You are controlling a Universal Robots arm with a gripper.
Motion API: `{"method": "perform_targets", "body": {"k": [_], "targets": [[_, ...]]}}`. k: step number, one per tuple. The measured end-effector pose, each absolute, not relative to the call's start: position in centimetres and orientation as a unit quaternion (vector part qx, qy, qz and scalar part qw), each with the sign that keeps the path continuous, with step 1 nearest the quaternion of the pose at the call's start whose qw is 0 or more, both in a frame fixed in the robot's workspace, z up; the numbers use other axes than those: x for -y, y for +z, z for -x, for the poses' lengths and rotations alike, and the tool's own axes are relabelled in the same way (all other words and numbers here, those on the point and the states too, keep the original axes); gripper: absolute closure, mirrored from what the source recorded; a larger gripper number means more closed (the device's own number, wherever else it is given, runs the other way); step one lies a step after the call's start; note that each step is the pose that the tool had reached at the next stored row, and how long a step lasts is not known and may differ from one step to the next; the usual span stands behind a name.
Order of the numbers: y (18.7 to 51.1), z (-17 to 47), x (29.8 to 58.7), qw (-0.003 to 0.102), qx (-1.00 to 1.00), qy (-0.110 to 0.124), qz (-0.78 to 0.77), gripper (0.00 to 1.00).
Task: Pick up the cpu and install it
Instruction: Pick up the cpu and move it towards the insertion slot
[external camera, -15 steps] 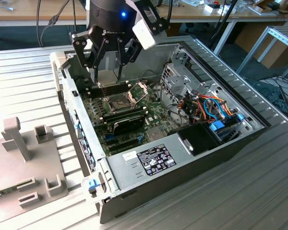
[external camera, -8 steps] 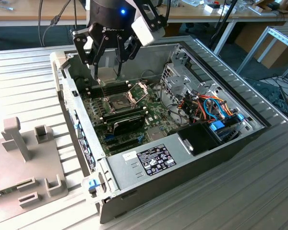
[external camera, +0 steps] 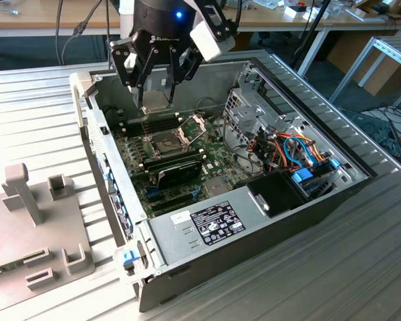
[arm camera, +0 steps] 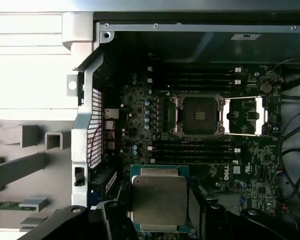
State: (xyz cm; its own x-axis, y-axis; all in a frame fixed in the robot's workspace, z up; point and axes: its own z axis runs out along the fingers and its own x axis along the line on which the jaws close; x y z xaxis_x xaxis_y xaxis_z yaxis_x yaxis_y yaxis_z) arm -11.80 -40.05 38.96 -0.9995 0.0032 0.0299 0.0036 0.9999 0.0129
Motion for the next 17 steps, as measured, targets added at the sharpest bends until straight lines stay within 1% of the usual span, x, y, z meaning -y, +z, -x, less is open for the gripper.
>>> {"method": "perform_targets", "body": {"k": [17], "targets": [[38.2,6.2,39.7,0.015,1.0,-0.006,0.002,0.45]]}}
